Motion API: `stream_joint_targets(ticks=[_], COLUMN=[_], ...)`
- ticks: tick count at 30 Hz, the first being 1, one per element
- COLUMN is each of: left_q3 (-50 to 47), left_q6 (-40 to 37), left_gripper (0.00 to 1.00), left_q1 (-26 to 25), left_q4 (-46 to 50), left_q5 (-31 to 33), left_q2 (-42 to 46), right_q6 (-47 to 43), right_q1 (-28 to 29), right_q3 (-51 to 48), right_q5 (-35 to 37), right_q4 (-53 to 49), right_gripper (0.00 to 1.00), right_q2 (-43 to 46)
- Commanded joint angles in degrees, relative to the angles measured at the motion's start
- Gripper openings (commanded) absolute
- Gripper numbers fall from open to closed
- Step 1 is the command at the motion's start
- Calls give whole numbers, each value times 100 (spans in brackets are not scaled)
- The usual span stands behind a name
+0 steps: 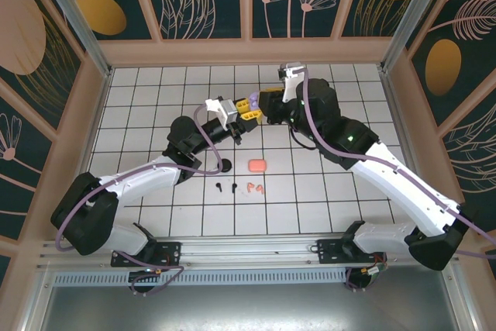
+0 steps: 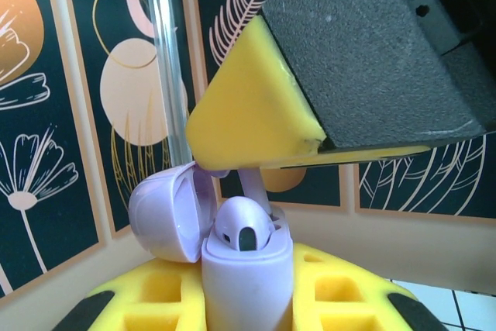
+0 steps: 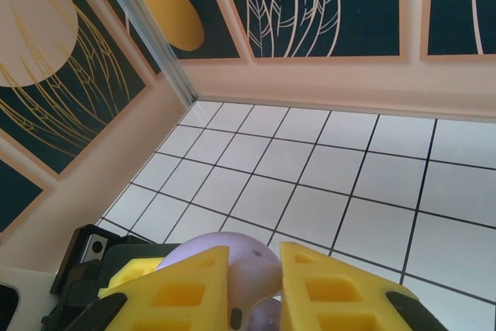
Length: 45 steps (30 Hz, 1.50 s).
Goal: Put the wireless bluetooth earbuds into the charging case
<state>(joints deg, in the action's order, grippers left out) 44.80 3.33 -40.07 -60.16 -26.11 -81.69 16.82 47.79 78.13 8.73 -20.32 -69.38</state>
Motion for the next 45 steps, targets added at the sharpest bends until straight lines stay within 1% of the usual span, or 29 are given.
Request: stream_joint_targets(ticks=[1,7,18,21,26,28,30,31,32,33,35,38,39,43,45], left_q3=[173,166,184,179,179,179,176,172,161,161,161,154,165,153,148], left_q6=[80,78,77,79,97,106,106,107,116,120,133,149,157,166,162], left_gripper=[0,0,0,0,0,0,0,0,0,0,0,0,0,0,0], left_q1=[-31,-27,-23,-27,-31,-28,-27,-35,-35,-27,-35,-32,-34,-33,-33], left_q4=[-184,-191,-211,-211,-215,-207,-212,-214,-212,-213,-215,-226,-227,-237,-249], left_q5=[-109,-87,-77,-61,-41,-50,-50,-49,-51,-52,-44,-59,-53,-61,-66], left_q2=[22,48,48,37,39,38,30,30,30,30,17,11,8,-4,-14], right_q6=[-3,-144,-786,-881,-874,-818,-720,-672,-573,-513,-354,-183,-126,38,92], right_q1=[56,85,421,484,503,499,490,486,469,452,403,339,320,258,207], right_q3=[-108,-209,-438,-443,-483,-475,-418,-394,-345,-293,-172,2,45,115,187], right_q5=[-82,-159,-398,-494,-434,-335,-114,-29,131,230,421,599,641,687,625], right_q4=[155,152,186,147,98,100,78,89,74,67,63,79,110,269,274], right_gripper=[19,18,18,18,19,22,29,32,38,41,51,59,63,71,72], right_q2=[-66,-59,-65,-92,-54,-36,-36,-25,-25,-7,51,205,283,601,660])
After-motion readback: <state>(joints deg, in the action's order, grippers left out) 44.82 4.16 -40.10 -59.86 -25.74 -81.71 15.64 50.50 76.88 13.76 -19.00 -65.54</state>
